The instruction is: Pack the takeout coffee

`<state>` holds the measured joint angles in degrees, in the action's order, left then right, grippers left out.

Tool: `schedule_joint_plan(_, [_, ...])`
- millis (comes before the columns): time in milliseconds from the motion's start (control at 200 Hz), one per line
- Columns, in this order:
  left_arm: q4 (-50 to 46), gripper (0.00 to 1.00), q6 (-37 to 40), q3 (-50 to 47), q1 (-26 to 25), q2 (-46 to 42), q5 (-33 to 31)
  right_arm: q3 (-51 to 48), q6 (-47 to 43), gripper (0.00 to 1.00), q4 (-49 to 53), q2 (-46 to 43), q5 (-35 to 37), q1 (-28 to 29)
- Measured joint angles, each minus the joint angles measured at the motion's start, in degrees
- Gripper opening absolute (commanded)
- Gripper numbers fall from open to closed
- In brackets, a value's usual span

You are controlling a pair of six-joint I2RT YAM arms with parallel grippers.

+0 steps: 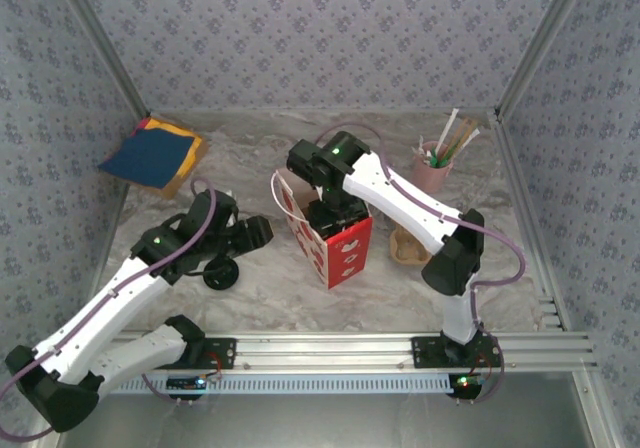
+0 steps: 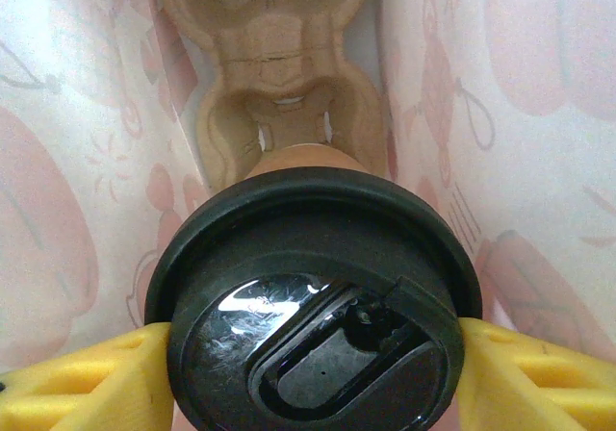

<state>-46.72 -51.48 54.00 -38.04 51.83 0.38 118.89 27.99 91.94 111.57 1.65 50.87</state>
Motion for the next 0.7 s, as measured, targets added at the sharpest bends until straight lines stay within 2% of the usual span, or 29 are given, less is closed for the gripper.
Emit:
schedule_joint_plan(305, [-0.26,0.76,0.48,0.00,0.87,0.00,0.28,4.20,0.02,0.69,0.00,3.67,0.02,0.00])
schedule_joint_plan(699, [-0.24,0.76,0.46,-0.22,1.05,-0.76,0.46,2.54,0.42,0.69,0.00,4.26,0.02,0.28])
